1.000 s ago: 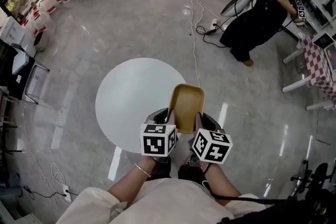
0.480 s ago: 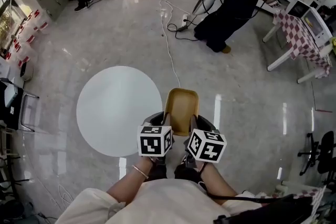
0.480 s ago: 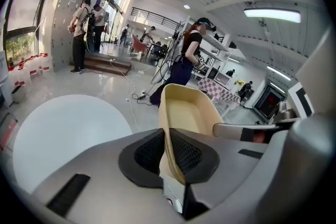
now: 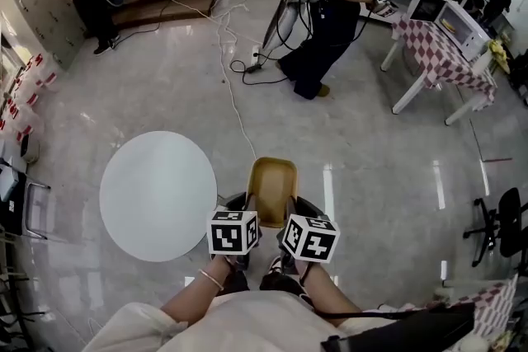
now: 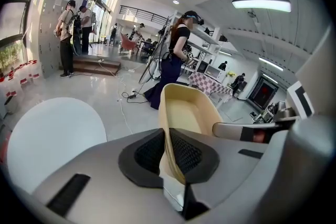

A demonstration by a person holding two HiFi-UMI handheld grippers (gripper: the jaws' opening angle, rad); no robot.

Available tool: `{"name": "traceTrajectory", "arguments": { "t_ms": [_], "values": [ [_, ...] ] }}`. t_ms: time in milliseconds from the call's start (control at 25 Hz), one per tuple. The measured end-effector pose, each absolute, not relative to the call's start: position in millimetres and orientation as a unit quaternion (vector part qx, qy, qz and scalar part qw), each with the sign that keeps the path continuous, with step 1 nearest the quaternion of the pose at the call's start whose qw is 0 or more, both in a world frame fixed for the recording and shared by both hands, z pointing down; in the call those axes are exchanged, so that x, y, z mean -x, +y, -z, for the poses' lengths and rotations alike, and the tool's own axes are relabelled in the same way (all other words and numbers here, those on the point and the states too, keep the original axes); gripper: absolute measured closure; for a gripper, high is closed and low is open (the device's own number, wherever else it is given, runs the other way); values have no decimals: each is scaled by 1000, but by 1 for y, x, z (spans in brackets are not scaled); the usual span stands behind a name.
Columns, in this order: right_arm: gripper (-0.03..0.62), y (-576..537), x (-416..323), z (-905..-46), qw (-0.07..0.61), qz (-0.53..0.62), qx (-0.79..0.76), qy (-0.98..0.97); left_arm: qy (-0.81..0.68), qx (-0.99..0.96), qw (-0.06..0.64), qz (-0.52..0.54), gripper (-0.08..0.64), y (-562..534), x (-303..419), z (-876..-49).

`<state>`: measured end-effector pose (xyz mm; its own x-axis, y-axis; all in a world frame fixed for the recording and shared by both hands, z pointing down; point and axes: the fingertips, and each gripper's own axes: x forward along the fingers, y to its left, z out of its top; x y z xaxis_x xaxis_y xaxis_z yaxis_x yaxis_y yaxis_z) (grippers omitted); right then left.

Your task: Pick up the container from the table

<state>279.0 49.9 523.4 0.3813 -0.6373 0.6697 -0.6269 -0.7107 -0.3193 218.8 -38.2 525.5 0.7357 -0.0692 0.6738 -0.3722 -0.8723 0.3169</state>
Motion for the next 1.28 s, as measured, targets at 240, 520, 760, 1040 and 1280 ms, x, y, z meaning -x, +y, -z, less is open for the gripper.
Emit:
{"name": "traceTrajectory", "arguments": {
  "t_ms": [240, 520, 760, 1040, 1280],
  "values": [
    [541, 74, -291, -519, 12, 401, 830, 386, -125, -906, 219, -340, 520, -13, -230, -522],
    [541, 93, -300, -518, 9, 402, 826, 395, -131, -905, 225, -336, 520, 7, -237, -521],
    [541, 97, -294, -518, 16, 405, 830, 382, -116, -906, 224, -339, 520, 10, -233, -522],
    [540, 86, -287, -516, 34, 402, 840, 362, -84, -909, 215, -346, 520, -5, -233, -520],
    [541, 70, -291, -508, 43, 392, 847, 357, -81, -913, 212, -339, 520, -21, -236, -511]
  ]
}}
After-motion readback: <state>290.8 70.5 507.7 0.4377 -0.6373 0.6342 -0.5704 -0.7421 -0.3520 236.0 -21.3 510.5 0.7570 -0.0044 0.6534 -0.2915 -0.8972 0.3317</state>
